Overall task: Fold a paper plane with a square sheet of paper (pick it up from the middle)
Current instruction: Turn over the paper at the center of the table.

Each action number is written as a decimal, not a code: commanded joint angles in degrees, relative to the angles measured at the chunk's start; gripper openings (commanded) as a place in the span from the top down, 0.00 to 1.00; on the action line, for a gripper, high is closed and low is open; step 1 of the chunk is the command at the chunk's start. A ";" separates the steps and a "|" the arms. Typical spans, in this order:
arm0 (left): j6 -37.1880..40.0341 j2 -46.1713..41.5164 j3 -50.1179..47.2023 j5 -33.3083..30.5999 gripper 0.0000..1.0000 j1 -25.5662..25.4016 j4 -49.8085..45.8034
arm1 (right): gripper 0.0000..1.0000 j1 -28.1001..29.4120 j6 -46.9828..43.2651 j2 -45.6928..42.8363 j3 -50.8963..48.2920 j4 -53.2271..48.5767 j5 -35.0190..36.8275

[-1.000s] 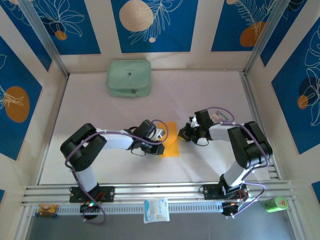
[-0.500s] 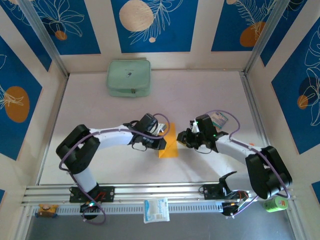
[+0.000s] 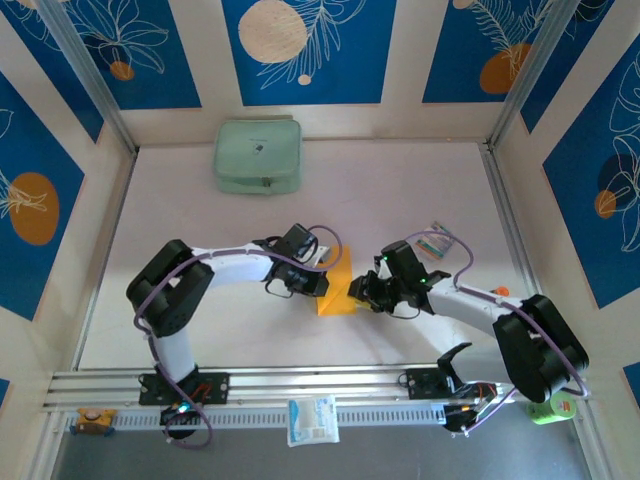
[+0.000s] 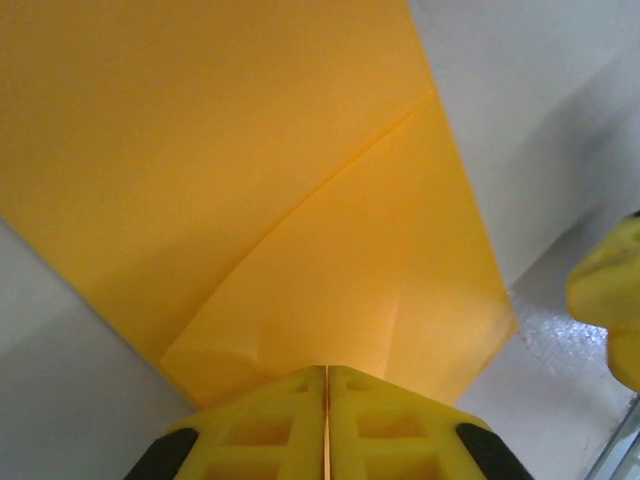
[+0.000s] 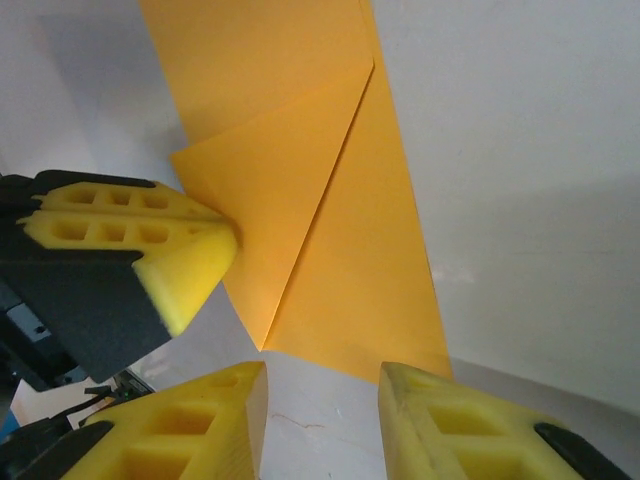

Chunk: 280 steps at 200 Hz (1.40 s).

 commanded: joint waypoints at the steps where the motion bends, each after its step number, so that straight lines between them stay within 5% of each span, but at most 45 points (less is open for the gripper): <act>1: 1.28 1.26 -0.27 -0.79 0.92 0.55 -0.85 | 0.64 1.05 1.13 1.58 0.20 -1.56 0.09; 153: 0.67 1.15 -3.82 -0.26 0.95 0.53 0.84 | 0.62 3.54 1.60 7.48 3.79 -0.48 1.27; 280: 0.49 0.60 -2.87 -0.78 0.96 0.64 0.20 | 0.60 -1.64 -1.57 16.53 11.56 2.99 -2.14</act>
